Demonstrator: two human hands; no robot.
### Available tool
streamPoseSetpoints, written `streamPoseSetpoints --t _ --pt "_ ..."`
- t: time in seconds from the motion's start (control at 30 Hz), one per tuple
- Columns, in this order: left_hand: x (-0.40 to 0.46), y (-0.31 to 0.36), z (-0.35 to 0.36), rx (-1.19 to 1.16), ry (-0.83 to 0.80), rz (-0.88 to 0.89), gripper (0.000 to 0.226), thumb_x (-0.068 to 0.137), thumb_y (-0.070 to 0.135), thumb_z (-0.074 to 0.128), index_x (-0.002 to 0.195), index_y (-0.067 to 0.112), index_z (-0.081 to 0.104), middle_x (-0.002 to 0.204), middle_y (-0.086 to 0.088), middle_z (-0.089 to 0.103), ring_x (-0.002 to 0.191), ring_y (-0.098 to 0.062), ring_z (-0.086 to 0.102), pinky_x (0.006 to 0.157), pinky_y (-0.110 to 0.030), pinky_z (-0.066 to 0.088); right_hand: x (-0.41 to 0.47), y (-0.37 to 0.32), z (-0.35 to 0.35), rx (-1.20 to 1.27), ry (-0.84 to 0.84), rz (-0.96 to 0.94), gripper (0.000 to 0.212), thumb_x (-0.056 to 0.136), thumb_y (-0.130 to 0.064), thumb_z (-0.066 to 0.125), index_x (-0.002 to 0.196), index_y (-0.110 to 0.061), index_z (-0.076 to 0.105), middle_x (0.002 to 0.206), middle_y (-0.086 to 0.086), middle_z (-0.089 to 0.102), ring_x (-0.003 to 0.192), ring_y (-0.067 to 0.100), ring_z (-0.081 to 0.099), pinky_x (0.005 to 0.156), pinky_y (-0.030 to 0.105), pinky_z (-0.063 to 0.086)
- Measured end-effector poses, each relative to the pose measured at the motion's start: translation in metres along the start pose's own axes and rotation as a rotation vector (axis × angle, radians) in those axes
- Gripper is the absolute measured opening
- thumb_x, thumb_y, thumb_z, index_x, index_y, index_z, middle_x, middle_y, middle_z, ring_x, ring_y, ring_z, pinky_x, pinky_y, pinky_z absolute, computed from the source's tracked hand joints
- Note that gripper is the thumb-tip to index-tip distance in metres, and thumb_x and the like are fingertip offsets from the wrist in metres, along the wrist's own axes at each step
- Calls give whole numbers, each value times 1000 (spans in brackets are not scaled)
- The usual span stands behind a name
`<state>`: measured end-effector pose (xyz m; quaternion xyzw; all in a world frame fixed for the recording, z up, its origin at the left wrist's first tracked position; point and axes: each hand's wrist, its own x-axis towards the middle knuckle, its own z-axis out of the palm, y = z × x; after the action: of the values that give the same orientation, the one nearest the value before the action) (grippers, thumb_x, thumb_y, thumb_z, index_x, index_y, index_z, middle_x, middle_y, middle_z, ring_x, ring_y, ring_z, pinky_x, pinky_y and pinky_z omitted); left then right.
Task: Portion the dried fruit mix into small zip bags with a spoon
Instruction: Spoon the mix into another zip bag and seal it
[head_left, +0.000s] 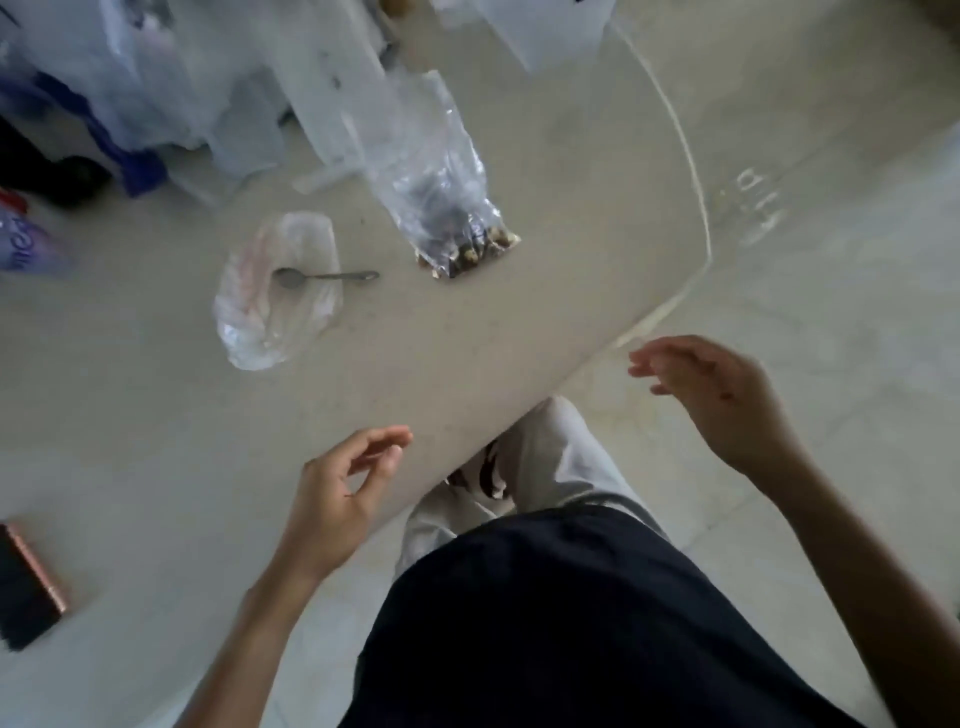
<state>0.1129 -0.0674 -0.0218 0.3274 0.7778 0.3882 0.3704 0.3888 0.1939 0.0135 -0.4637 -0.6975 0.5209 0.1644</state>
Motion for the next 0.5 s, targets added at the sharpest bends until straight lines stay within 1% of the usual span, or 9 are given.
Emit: streamPoseSetpoints --t 0.07,0.13,0.2,0.27,0.3,0.37,0.5 --pt "7 19 12 17 -83 10 21 102 16 65 111 31 75 109 19 78 105 -3 73 91 -13 52 -10 -2 -19 23 83 16 16 102 -5 60 107 -15 72 102 -4 78 96 15 76 84 42 62" --pt "19 36 27 48 -180 22 22 102 13 64 111 30 76 107 20 78 104 -1 72 92 -13 53 -17 1 -37 28 123 33 15 101 -8 61 108 -16 72 104 -3 78 97 14 76 84 38 62" --pt "35 55 43 109 -277 61 22 102 14 65 111 30 76 107 24 77 104 4 71 92 -10 51 -22 11 -55 32 157 43 15 101 -9 61 109 -14 73 104 -4 78 96 12 76 84 33 62" --pt "57 75 62 173 -331 109 20 102 18 66 111 33 77 107 28 76 104 6 70 90 -6 47 -21 25 -76 52 181 51 15 102 -8 60 110 -7 73 104 -5 78 94 10 76 83 29 62" --pt "69 87 73 196 -338 130 20 101 20 66 110 34 77 107 29 75 104 6 70 90 -5 46 -20 33 -88 60 185 60 15 102 -8 60 110 -6 73 104 -5 78 94 10 76 83 28 62" --pt "94 113 101 210 -322 159 19 101 23 66 110 37 76 107 29 75 104 6 70 89 -4 46 -14 51 -117 53 187 69 15 102 -10 60 111 -10 73 104 -5 78 96 10 76 84 30 62" --pt "136 171 173 178 -278 169 20 101 24 65 109 40 74 106 23 78 104 2 72 93 -14 52 6 82 -196 29 182 95 15 102 -14 60 111 -13 73 104 -6 78 97 7 75 87 35 61"
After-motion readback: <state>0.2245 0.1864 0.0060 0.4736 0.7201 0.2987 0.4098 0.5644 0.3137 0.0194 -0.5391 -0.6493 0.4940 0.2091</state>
